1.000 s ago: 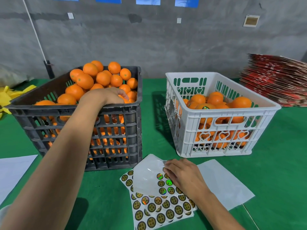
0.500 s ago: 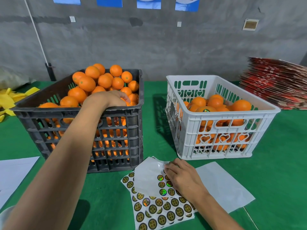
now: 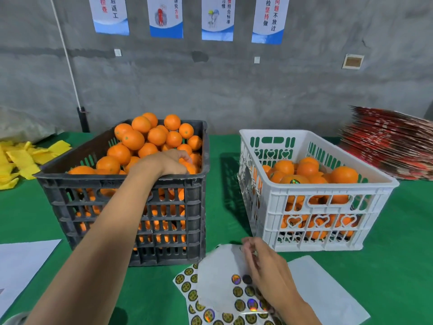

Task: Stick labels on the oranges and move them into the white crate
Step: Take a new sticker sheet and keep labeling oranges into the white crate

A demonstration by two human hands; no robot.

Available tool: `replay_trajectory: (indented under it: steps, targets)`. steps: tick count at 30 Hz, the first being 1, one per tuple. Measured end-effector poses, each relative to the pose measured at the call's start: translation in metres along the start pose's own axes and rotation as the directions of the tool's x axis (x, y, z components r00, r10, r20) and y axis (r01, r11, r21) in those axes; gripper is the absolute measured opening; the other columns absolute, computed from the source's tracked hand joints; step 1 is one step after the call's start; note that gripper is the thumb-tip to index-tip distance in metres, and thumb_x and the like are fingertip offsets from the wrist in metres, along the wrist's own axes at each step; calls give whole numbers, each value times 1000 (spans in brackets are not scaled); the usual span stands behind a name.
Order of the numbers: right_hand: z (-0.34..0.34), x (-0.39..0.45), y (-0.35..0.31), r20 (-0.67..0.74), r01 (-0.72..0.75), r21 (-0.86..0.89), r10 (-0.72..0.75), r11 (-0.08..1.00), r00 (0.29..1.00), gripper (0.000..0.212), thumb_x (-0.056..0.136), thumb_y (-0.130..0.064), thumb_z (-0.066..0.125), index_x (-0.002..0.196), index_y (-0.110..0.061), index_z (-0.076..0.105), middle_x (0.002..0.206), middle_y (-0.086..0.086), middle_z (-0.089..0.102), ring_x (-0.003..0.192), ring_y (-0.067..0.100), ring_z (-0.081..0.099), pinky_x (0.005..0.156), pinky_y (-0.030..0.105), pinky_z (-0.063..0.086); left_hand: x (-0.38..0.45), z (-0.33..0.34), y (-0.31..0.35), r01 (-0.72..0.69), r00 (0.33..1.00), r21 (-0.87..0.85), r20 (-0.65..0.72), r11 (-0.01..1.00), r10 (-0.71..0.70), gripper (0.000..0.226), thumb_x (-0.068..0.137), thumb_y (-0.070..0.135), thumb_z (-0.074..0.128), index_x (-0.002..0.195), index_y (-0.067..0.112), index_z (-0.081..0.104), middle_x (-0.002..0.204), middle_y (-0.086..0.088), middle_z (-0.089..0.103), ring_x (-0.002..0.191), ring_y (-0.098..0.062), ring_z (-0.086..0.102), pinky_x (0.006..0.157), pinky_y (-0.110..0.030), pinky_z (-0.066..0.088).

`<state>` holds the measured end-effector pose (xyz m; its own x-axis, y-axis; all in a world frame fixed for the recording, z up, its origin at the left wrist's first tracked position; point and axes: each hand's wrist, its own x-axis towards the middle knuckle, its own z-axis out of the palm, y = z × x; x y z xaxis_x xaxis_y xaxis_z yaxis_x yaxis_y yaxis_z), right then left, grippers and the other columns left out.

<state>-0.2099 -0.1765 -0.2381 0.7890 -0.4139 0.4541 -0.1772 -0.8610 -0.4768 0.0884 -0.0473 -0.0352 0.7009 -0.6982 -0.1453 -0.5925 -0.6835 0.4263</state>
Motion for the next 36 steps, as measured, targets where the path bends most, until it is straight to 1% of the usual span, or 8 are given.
replay_trajectory:
  steps: [3,11,14,17,22,27,30,36]
  targets:
    - [-16,38,-42,-151,32,241,5,970,989,5,105,-38,49,105,-42,50,136,-23,58,121,-4,57,93,26,51,7,2,0,-50,992,-57,-116,997,43,62,80,44,78,134,40,48,144,-5,49,118,-28,53,97,-40,47]
    - [-54,165,-135,-302,108,674,139,731,943,9,104,-31,58,104,-25,64,129,-16,65,116,-5,59,103,29,49,3,5,-1,-298,843,-87,-491,950,220,78,84,53,76,147,23,41,141,-7,50,124,-24,54,97,-35,49]
    - [-55,194,-145,-253,57,693,168,719,953,8,100,-28,64,101,-22,68,127,-11,67,116,3,61,105,41,50,-6,4,4,-456,750,-127,-587,881,304,71,83,52,77,141,31,42,133,4,44,88,-10,68,65,-21,56]
    - [-56,205,-144,-218,12,683,188,730,958,8,93,-30,73,96,-22,71,125,-10,67,117,6,60,106,43,48,-12,3,8,-562,699,-168,-620,810,357,64,82,55,74,134,36,43,123,8,42,68,-9,69,52,-24,57]
    - [-62,205,-137,-251,10,653,205,757,946,14,86,-38,80,93,-26,75,124,-12,64,118,5,58,107,40,46,-15,0,12,-582,684,-157,-624,798,377,67,78,63,73,134,40,44,120,15,41,99,-17,64,70,-36,62]
    - [-72,203,-128,-83,-125,742,275,658,958,73,78,-53,83,137,-24,50,130,-12,58,110,-2,59,81,16,45,-23,3,20,-672,694,-361,-611,647,380,58,82,37,83,130,37,49,124,7,46,93,-20,70,60,-32,62]
    - [-69,200,-124,17,-97,769,131,632,991,64,93,-50,68,148,-24,48,121,-16,69,108,-11,63,84,7,48,-27,4,25,-701,706,-485,-575,523,414,59,87,23,81,138,30,51,119,-4,65,88,-22,75,69,-31,62]
    - [-56,195,-130,28,-101,859,151,503,988,55,104,-59,41,125,-16,68,113,2,76,110,14,71,102,36,50,-34,1,25,-655,754,-521,-496,547,431,71,83,30,84,146,21,52,103,-1,79,86,-21,77,82,-23,59]
